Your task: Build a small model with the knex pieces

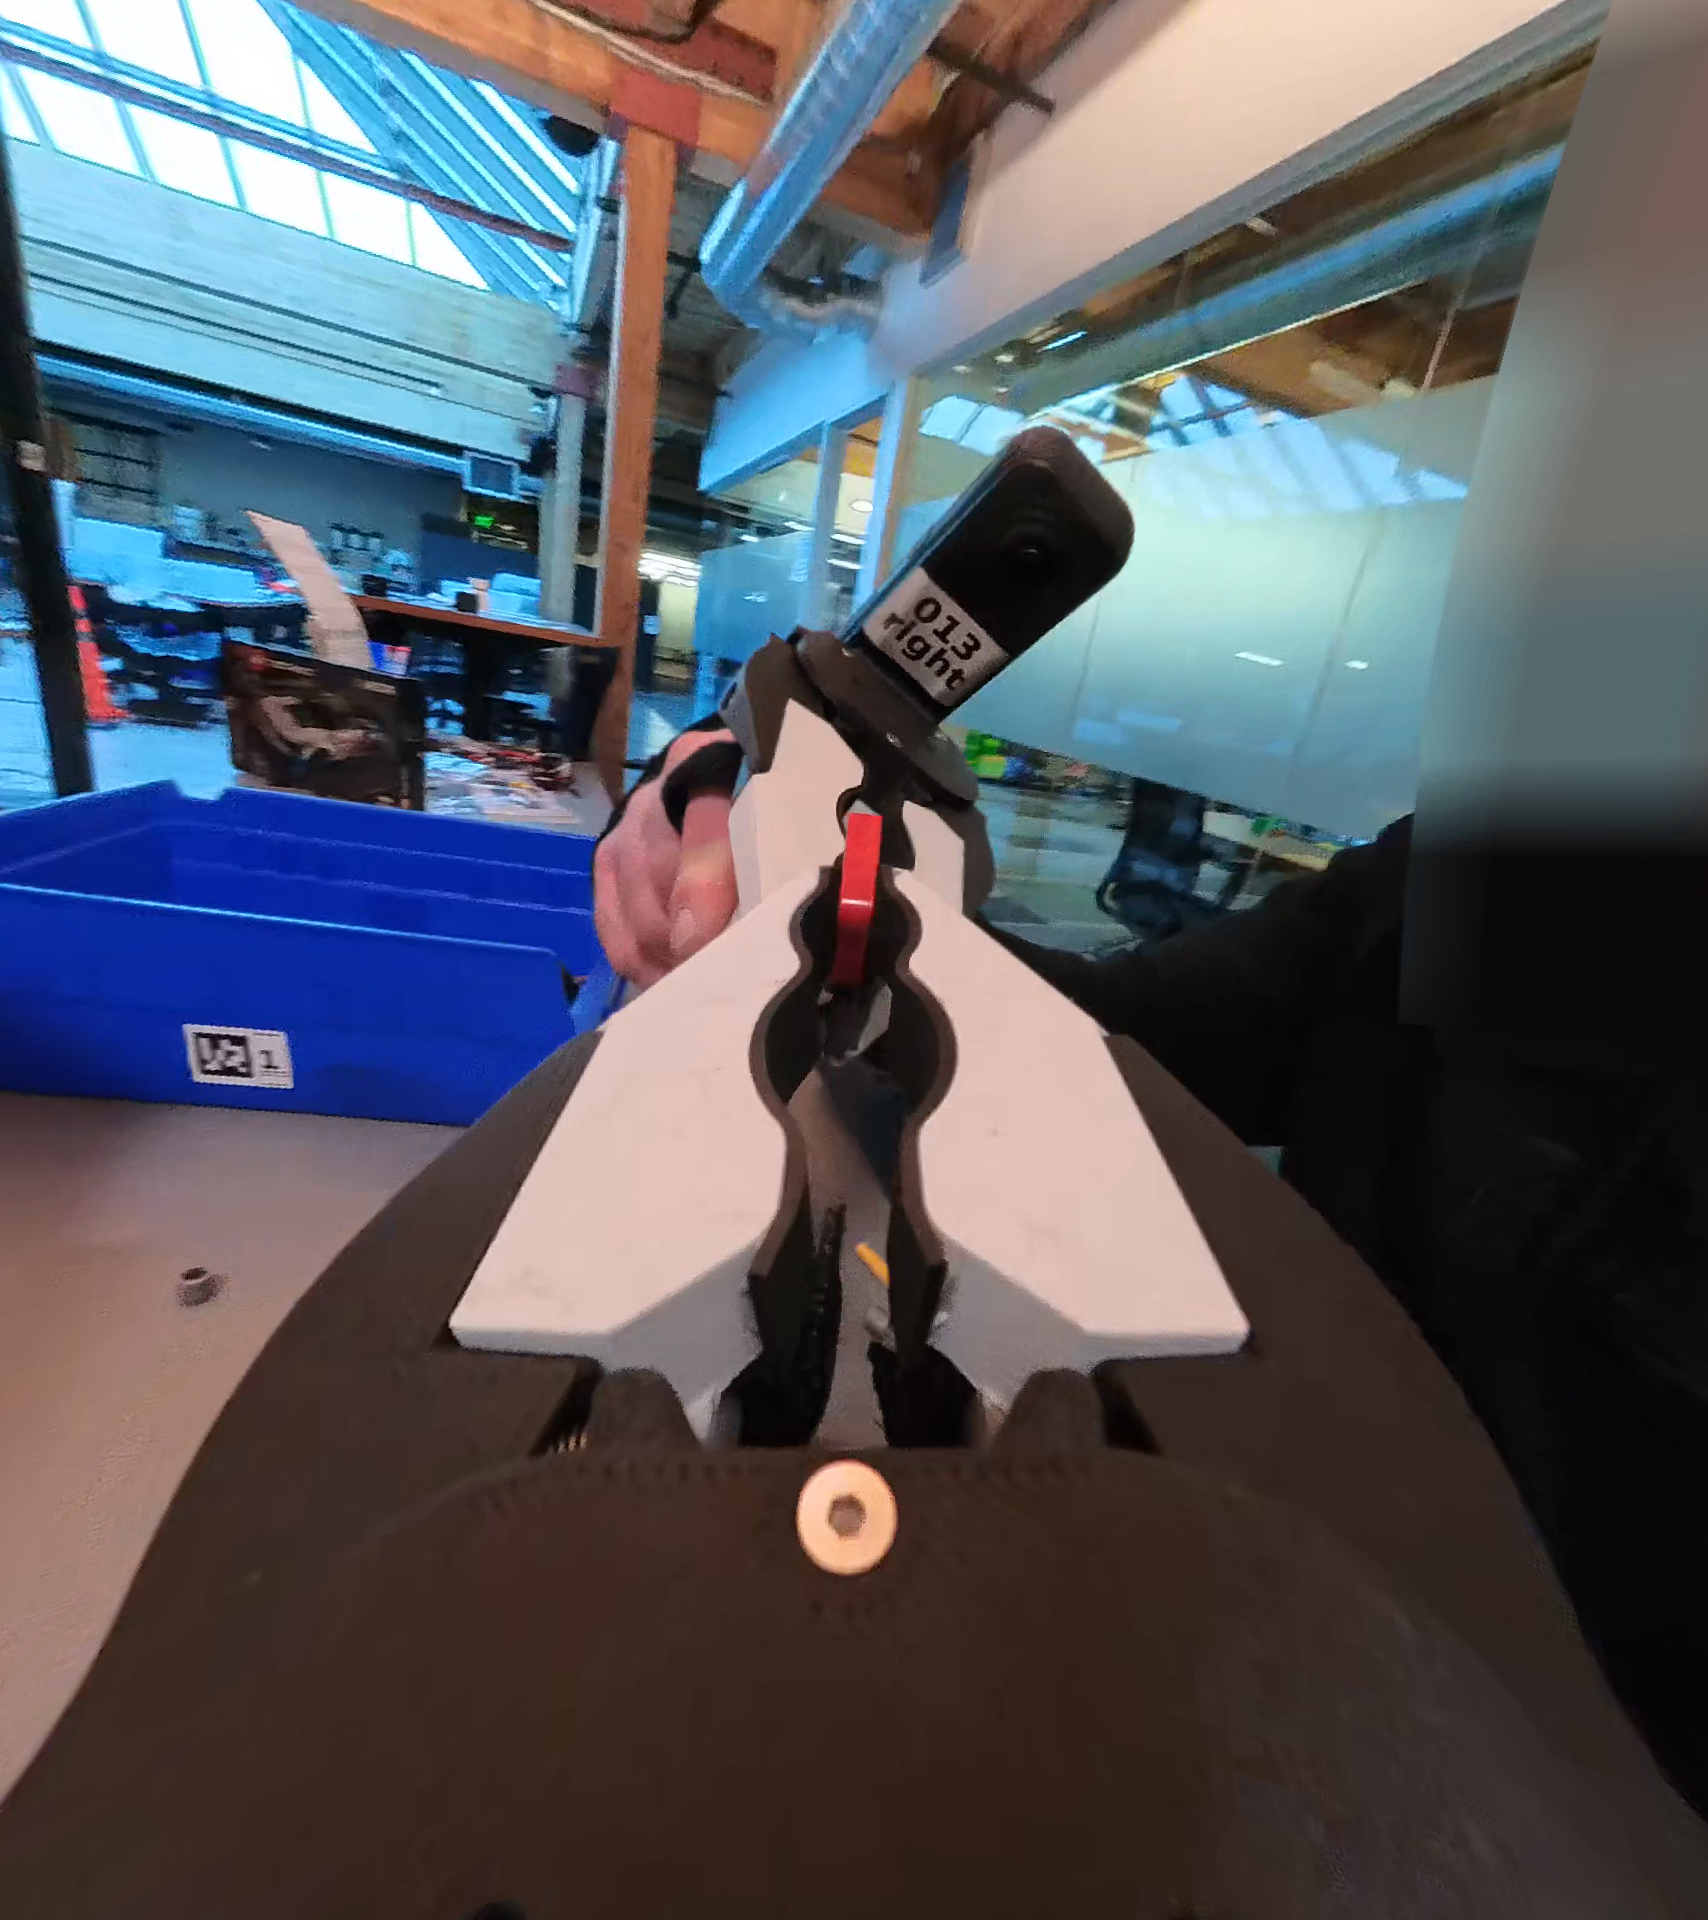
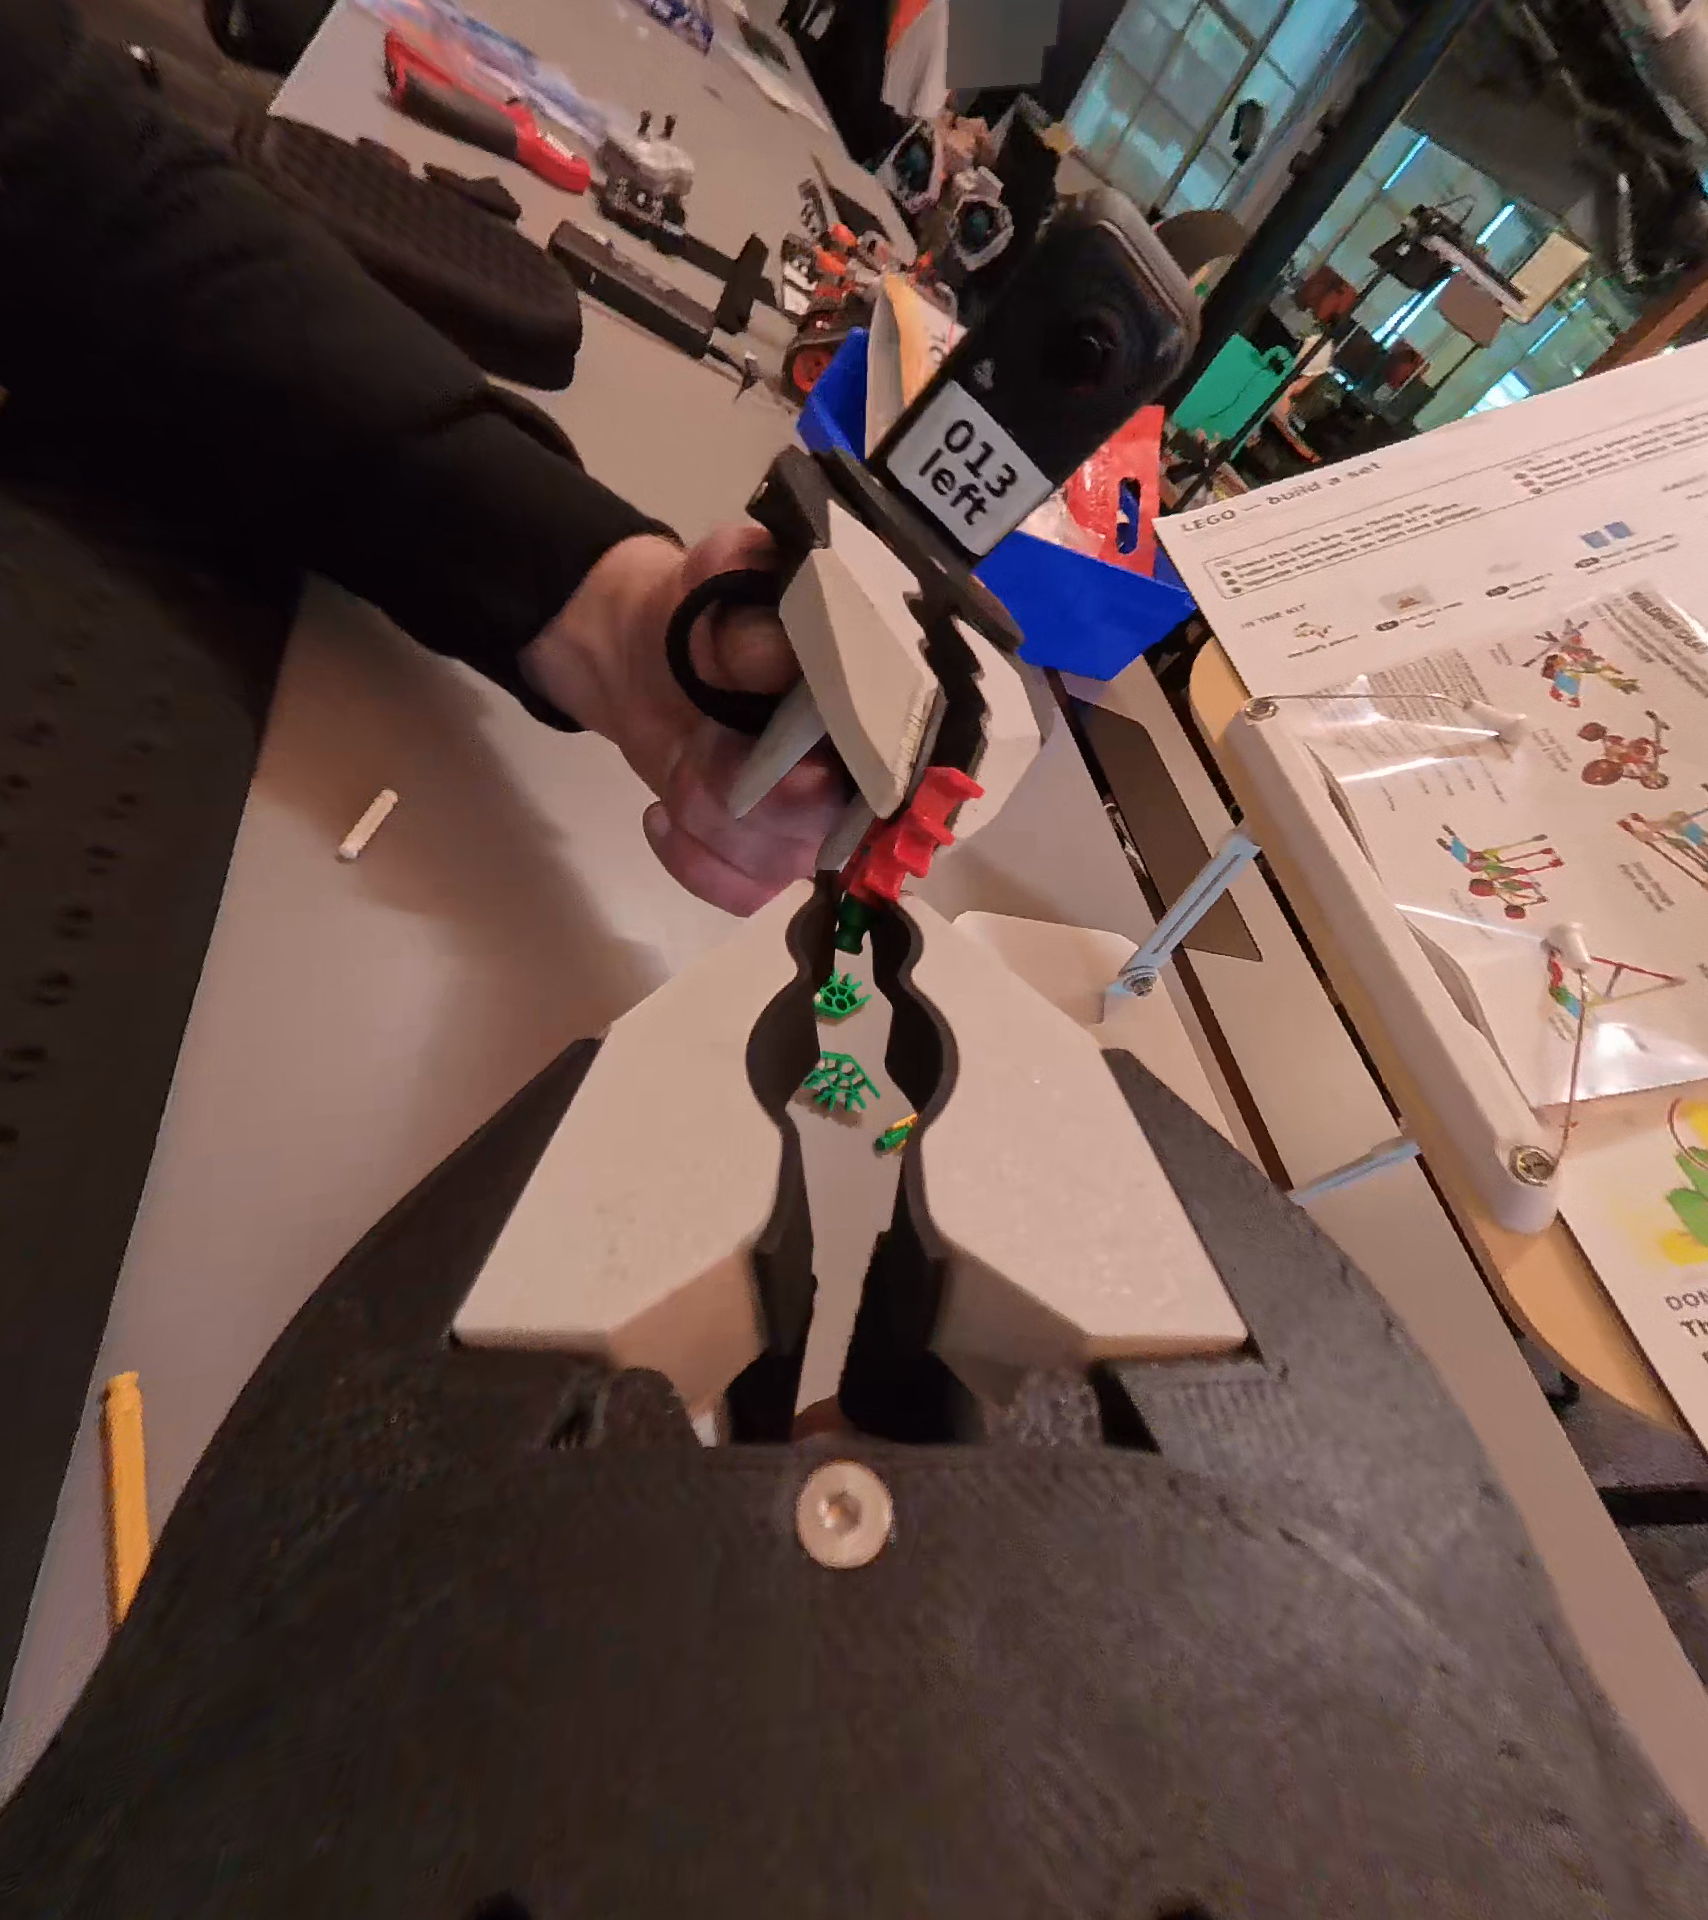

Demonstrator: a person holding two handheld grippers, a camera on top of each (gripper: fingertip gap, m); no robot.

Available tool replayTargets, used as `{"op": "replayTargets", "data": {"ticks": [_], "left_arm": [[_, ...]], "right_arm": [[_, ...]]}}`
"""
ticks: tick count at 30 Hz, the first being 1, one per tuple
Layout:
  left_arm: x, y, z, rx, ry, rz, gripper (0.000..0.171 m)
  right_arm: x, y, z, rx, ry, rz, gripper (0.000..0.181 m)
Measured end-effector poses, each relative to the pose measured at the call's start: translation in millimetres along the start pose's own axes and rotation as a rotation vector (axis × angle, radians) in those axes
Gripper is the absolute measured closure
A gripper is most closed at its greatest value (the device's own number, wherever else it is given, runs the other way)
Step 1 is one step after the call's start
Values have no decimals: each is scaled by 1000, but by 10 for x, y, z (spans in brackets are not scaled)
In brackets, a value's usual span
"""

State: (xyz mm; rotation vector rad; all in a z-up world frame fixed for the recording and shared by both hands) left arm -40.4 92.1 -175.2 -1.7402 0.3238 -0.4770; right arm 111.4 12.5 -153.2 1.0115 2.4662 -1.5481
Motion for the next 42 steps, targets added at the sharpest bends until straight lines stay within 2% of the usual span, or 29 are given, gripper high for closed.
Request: {"op": "replayTargets", "data": {"ticks": [5,9,13,16,19,22,26,28,31,34,39,41,42], "left_arm": [[-15,83,31,-59,117,-8,168],[-18,133,62,-84,146,-23,168],[41,154,16,-103,223,-16,167],[52,192,8,-115,257,-17,167],[32,211,51,-128,228,-27,167],[38,129,28,-34,78,25,165],[118,-22,-86,223,-219,69,166],[142,-70,-176,341,-324,100,166],[208,-108,-337,605,-516,215,167],[237,-96,-391,792,-668,306,167],[250,3,-364,1038,-840,430,168],[252,-3,-348,1032,-864,432,168],[261,14,-332,1066,-919,420,168]], "right_arm": [[32,-27,54,-68,-56,18,177],[59,2,54,-52,-89,7,177],[74,17,67,-11,-188,-59,177],[124,1,95,-40,-195,-32,177],[142,26,66,-43,-161,-2,178],[127,146,-22,63,-99,-56,180],[95,180,-143,207,-36,-141,180],[108,161,-148,269,-36,-176,180],[133,135,-160,351,-50,-208,179],[198,156,-200,471,-70,-221,178],[292,248,-237,614,-43,-199,177],[302,251,-250,638,-19,-199,177],[308,247,-259,649,8,-192,177]]}}
Point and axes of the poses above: each gripper's, where its closed fingertips meet, x out along the fingers, y out of its underside, z = x × y across the jaws, the point moved 10 cm from there along -x, back along the fingers, and after that the axes turned 5 degrees about z, right-handed, at the moved point
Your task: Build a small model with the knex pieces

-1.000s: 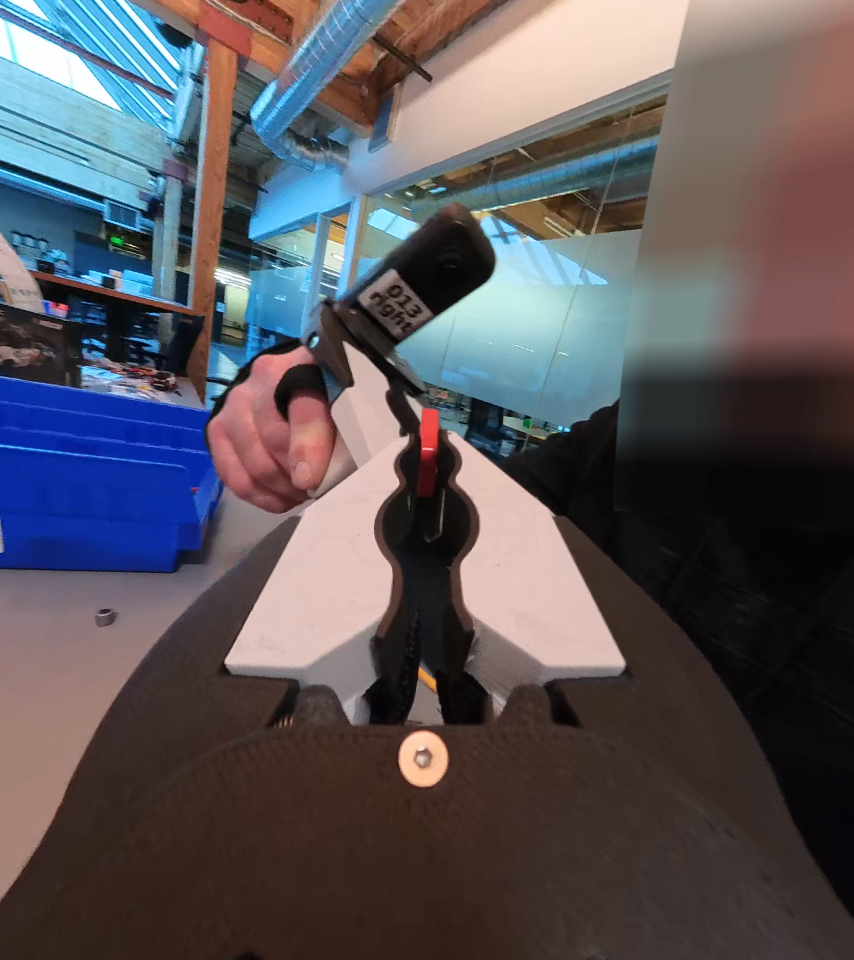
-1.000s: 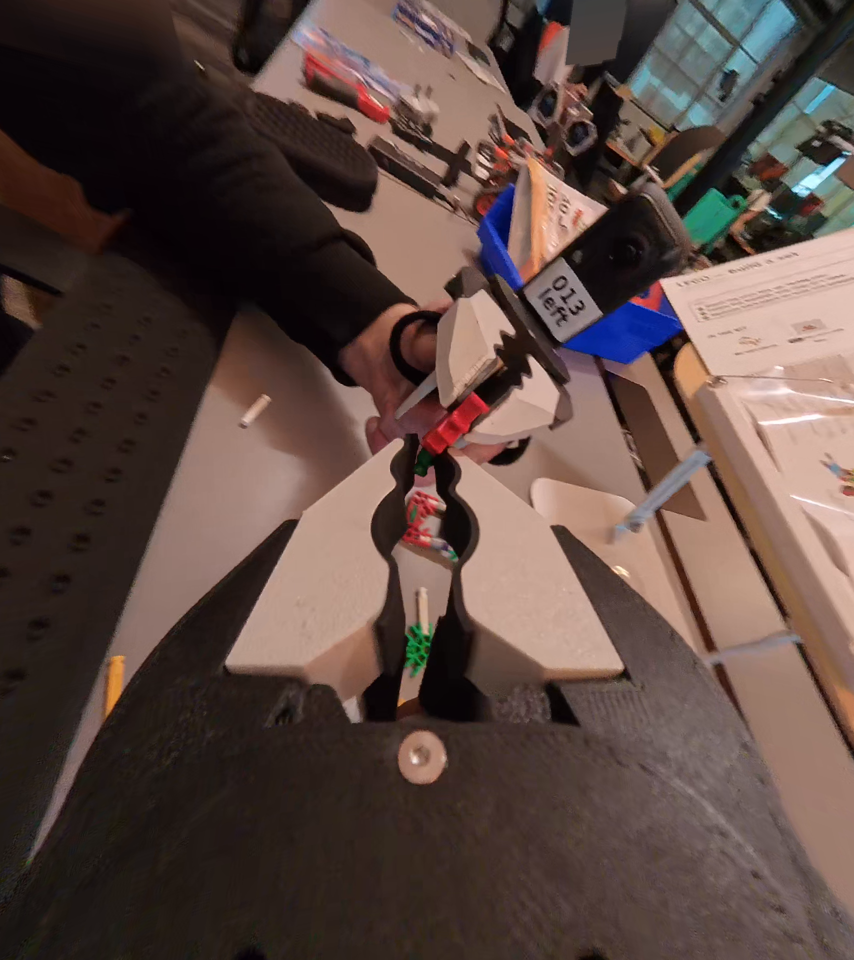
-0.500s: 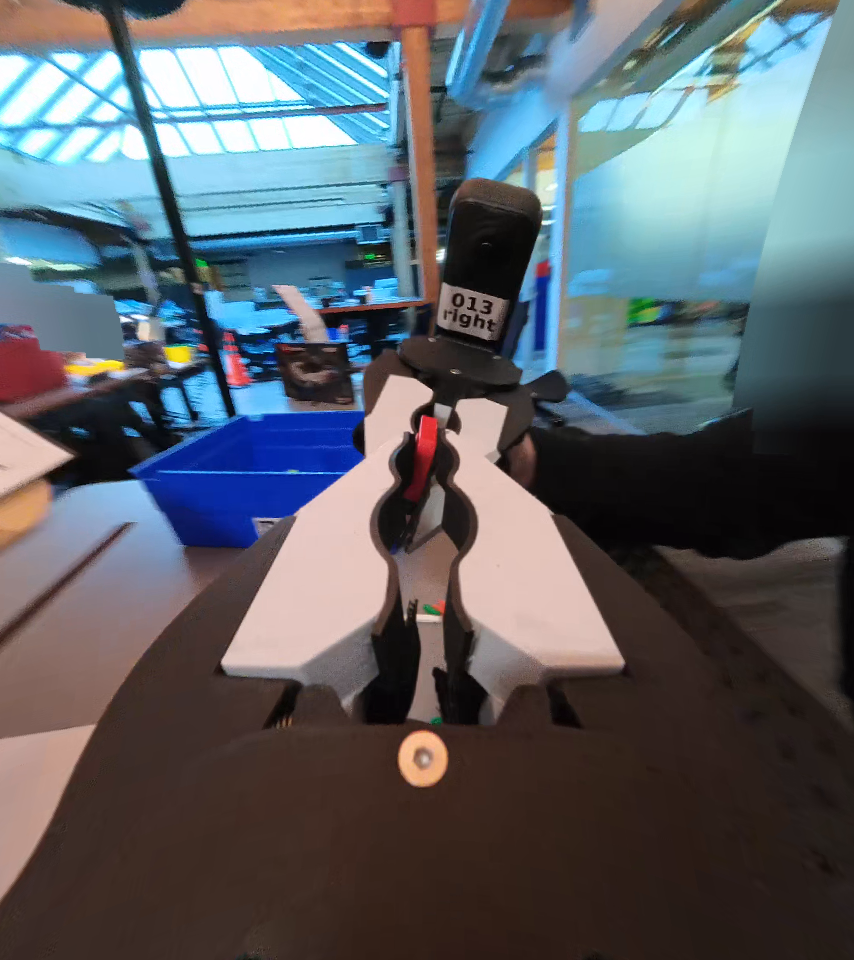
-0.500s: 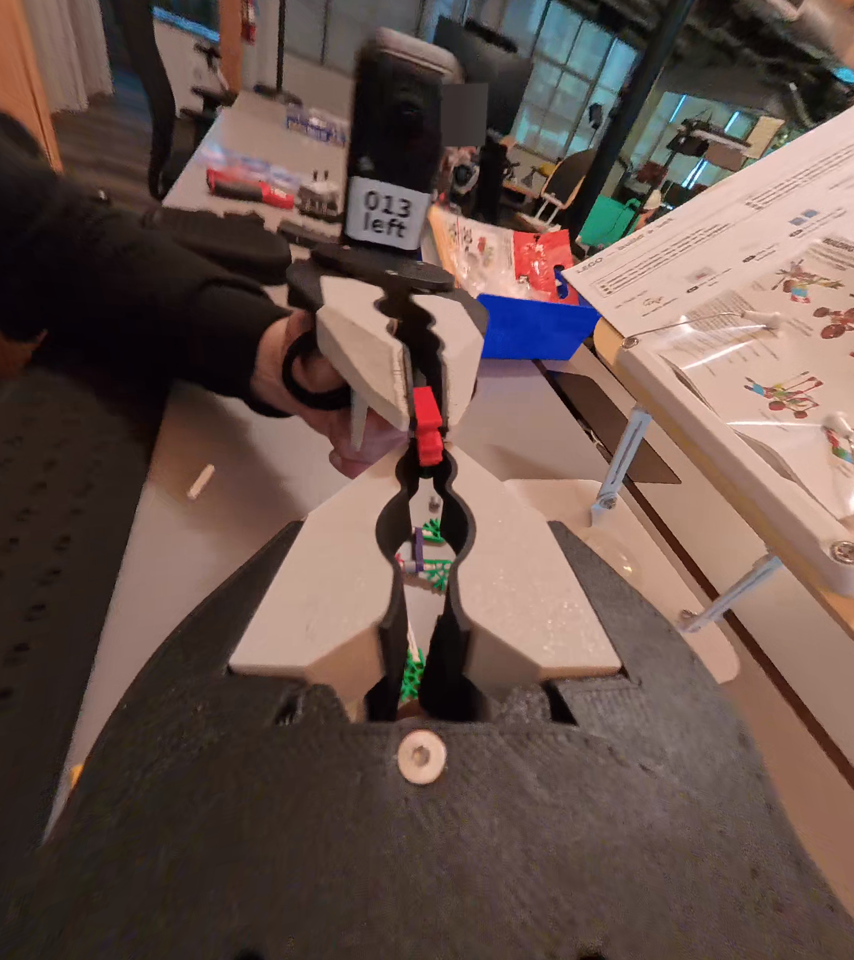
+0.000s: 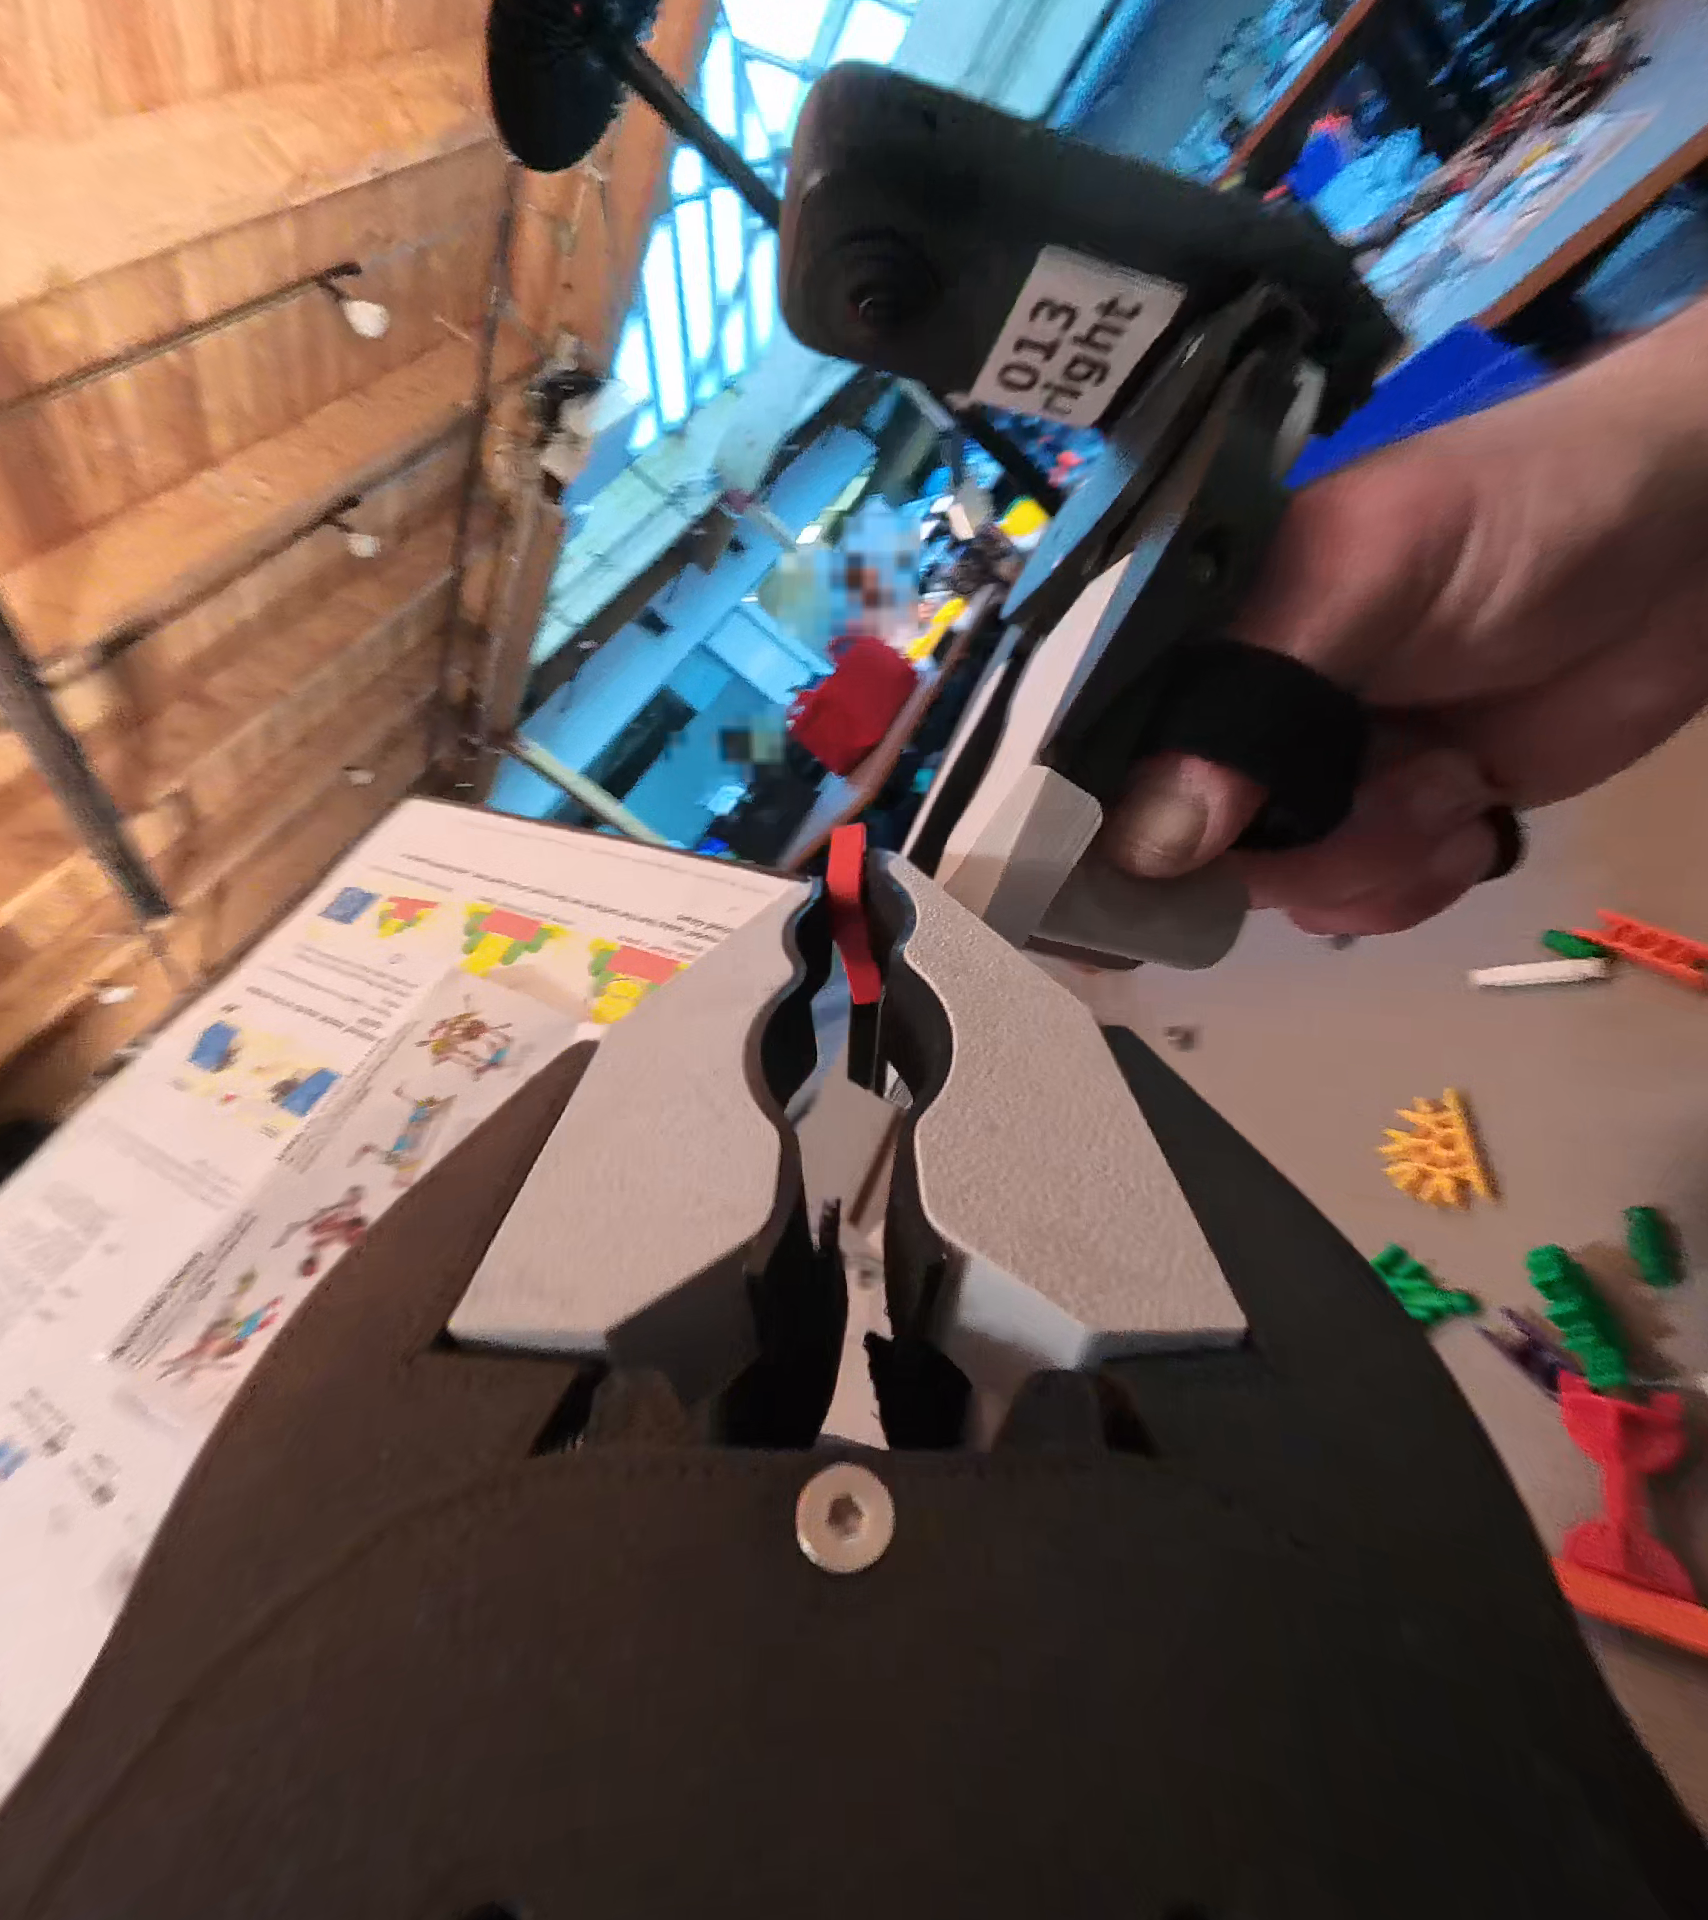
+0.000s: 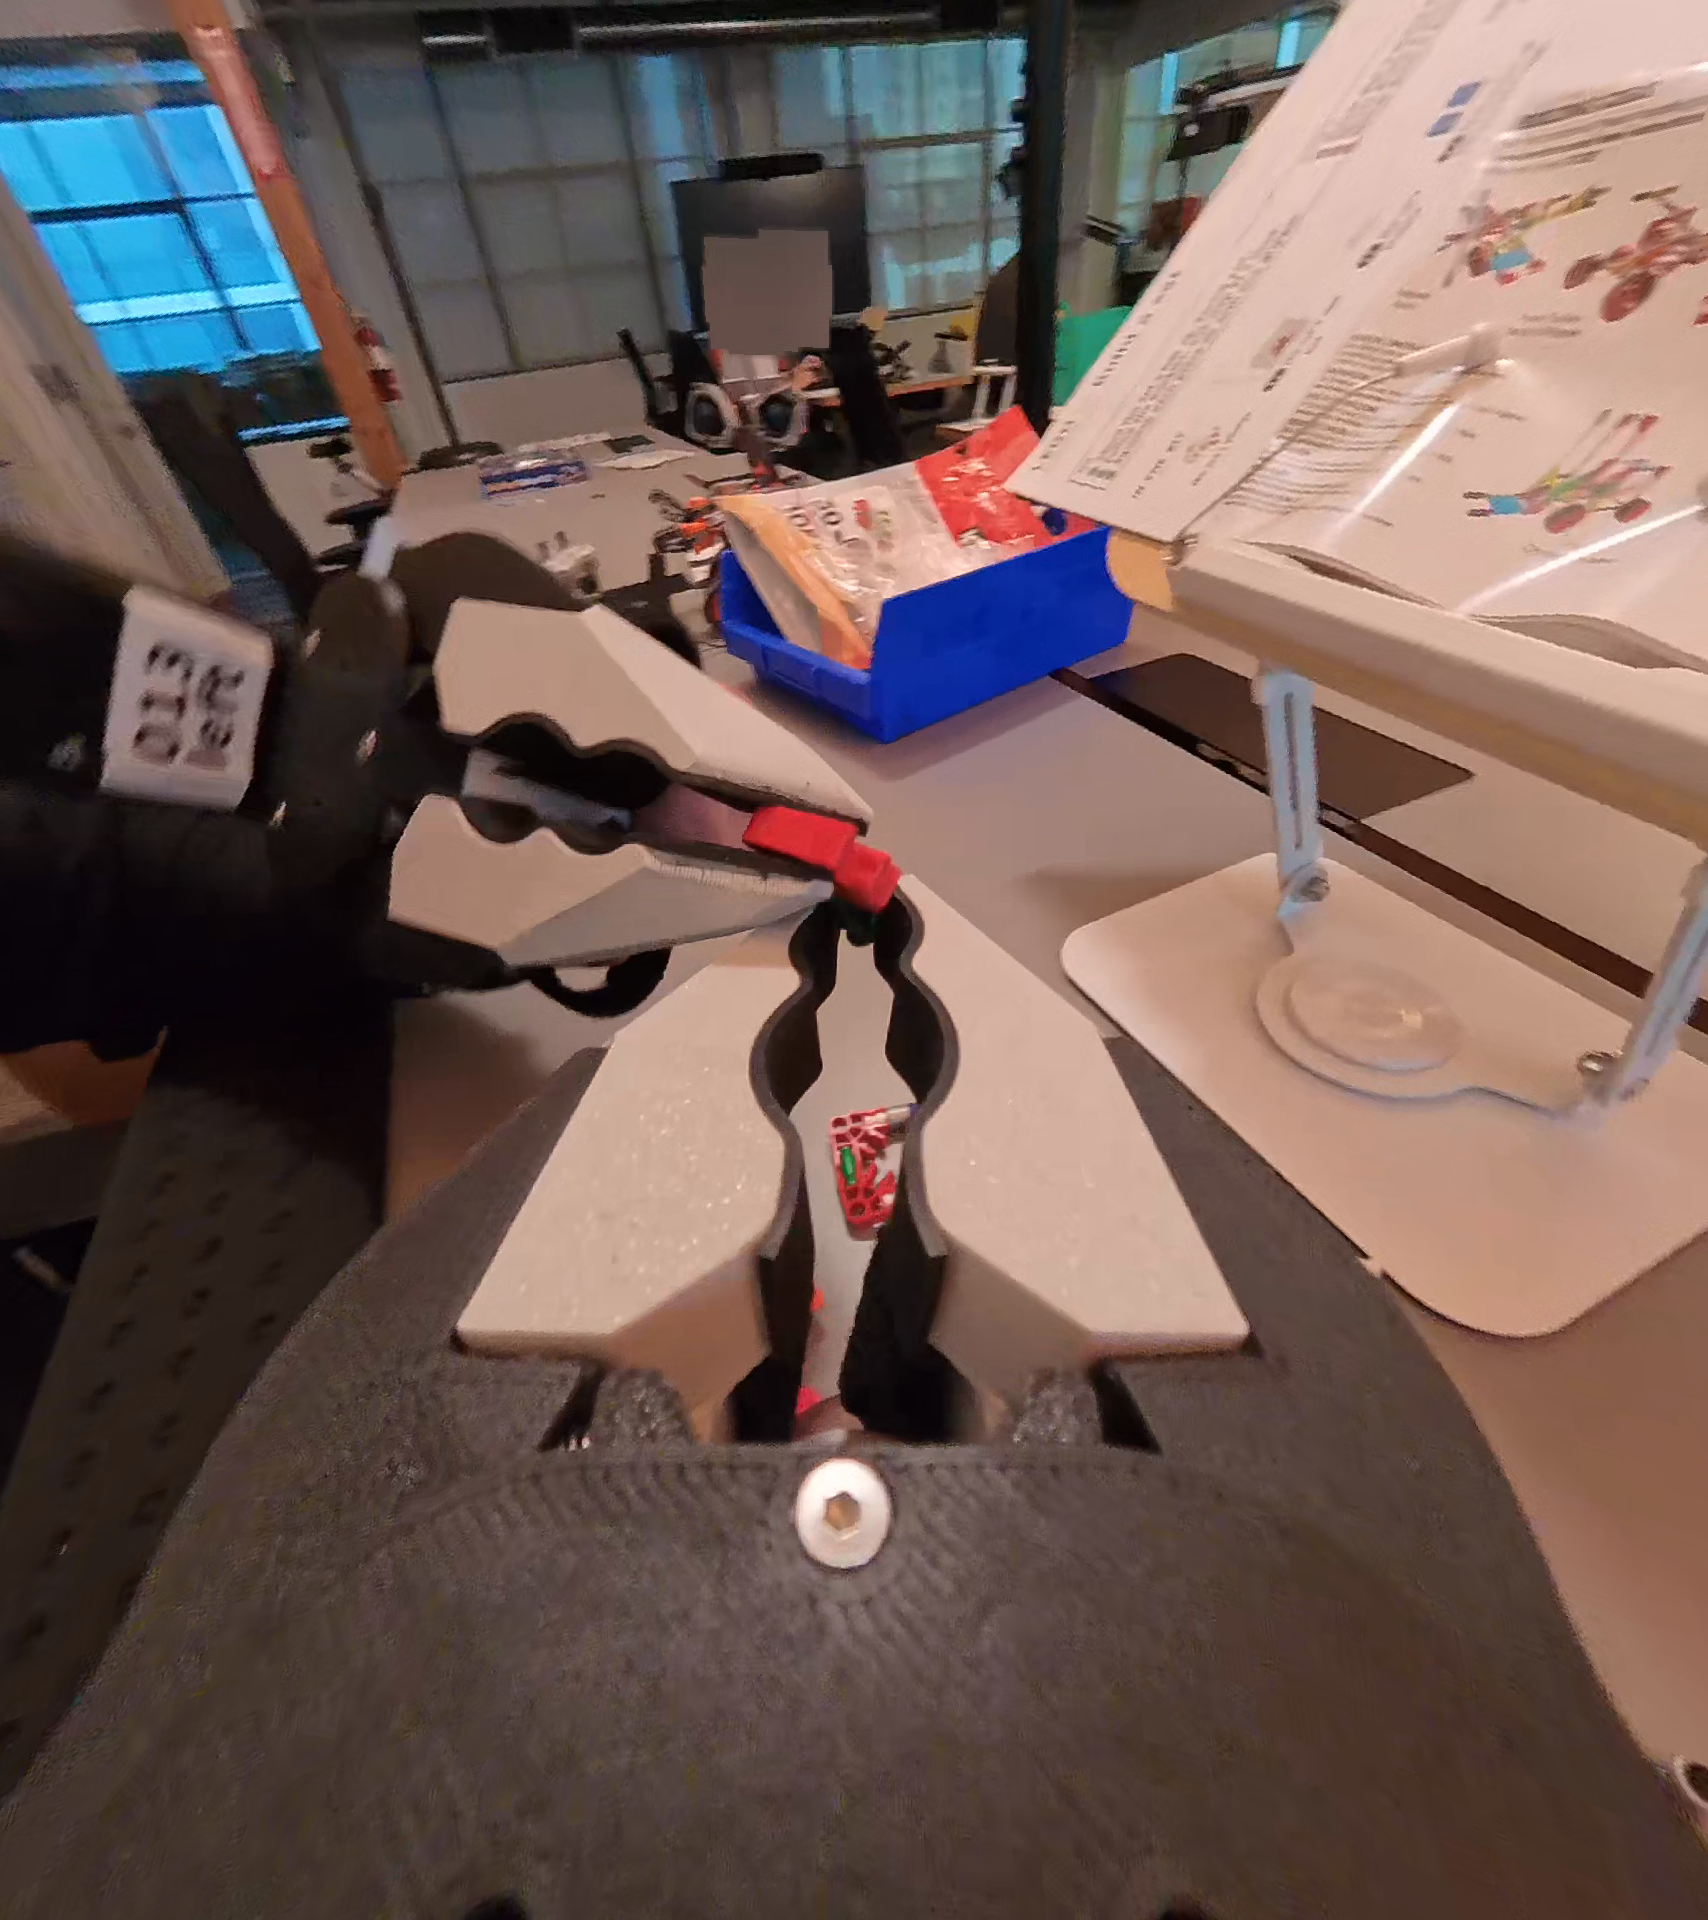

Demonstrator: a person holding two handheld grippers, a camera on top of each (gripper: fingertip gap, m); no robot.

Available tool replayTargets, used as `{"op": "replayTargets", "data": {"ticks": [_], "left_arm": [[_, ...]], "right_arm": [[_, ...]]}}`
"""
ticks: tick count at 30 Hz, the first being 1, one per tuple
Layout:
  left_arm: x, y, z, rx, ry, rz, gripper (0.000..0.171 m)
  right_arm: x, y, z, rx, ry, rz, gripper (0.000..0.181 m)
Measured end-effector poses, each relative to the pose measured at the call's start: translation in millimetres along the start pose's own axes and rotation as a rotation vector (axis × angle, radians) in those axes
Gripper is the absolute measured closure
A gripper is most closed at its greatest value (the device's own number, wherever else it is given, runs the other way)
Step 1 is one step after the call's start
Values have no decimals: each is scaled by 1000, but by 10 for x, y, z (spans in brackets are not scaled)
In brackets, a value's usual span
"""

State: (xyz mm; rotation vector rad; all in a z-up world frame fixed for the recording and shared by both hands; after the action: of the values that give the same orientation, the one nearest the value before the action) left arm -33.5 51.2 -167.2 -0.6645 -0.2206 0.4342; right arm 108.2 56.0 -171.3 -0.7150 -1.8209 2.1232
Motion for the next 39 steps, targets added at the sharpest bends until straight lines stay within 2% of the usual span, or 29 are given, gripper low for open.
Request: {"op": "replayTargets", "data": {"ticks": [1,3,5,7,10,12,16,18,20,21,23,25,27,32,34,36,39], "left_arm": [[13,8,-6,-6,-18,6,169],[38,35,54,-144,36,2,169],[60,47,152,-389,116,-23,168],[64,89,298,-680,245,-99,169],[113,187,350,-979,424,-166,169],[132,259,360,-1127,535,-218,169],[148,355,358,-1248,660,-287,168],[214,420,296,-1276,730,-237,170],[364,537,41,-1287,751,-133,171],[404,519,-67,-1276,788,-132,171],[414,543,17,-1272,742,-123,171],[397,646,101,-1254,686,-64,171],[437,742,32,-1258,711,33,171],[481,788,-169,-986,703,284,171],[437,693,-174,-948,744,278,171],[372,633,-69,-870,709,274,171],[190,604,285,-759,603,283,170]], "right_arm": [[4,2,-4,-6,23,-1,177],[-4,-5,17,-94,100,13,178],[-37,-42,70,-213,154,16,179],[-65,-88,142,-322,193,3,180],[-88,-83,170,-380,199,-9,180],[-107,-93,216,-427,178,-14,179],[-129,-126,294,-506,110,-15,179],[-91,-122,392,-580,55,-8,181],[46,-142,519,-626,29,16,181],[93,-119,507,-628,24,48,181],[58,-38,382,-573,11,126,181],[-19,40,285,-531,1,152,181],[-24,107,230,-510,-21,208,181],[-36,223,145,-518,-26,304,181],[-50,240,129,-529,-30,314,181],[-83,219,86,-494,-29,285,181],[-157,150,33,-436,-30,201,180]]}}
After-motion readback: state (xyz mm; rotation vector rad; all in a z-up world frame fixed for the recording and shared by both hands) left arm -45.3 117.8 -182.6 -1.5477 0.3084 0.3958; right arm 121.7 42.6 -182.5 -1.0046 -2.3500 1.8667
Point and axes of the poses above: each gripper's, where its closed fingertips meet, x out along the fingers, y out of its underside, z = x × y across the jaws, the point moved 10 cm from there along -x, back along the fingers, and after that the axes turned 5 degrees about z, right-handed, at the moved point
